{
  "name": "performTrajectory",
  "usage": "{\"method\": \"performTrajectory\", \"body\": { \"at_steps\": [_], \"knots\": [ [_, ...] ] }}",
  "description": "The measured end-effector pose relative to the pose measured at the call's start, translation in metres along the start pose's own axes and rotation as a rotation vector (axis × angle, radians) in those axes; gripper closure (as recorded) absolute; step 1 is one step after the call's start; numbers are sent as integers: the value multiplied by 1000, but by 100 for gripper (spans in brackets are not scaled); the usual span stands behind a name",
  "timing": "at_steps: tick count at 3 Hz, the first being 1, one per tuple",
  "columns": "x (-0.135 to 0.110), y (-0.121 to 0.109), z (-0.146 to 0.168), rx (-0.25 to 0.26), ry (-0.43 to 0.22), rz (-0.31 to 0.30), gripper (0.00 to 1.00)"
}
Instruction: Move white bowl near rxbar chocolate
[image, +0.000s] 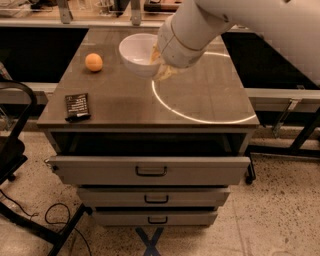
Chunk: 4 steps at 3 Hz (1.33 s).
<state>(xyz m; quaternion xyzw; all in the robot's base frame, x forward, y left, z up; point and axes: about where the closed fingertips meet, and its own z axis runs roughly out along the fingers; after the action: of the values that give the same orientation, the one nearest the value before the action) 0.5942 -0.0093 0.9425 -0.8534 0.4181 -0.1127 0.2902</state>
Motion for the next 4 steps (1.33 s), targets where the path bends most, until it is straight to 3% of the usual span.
{"method": "performTrajectory", "body": {
  "at_steps": [1, 2, 3, 4],
  "knots": [
    [-31, 1, 28, -6, -66, -123, 100],
    [-53, 11, 61, -65, -80, -202, 100],
    [-69, 17, 96, -134, -37, -277, 100],
    [-71, 17, 100, -142, -28, -293, 77]
  ]
}}
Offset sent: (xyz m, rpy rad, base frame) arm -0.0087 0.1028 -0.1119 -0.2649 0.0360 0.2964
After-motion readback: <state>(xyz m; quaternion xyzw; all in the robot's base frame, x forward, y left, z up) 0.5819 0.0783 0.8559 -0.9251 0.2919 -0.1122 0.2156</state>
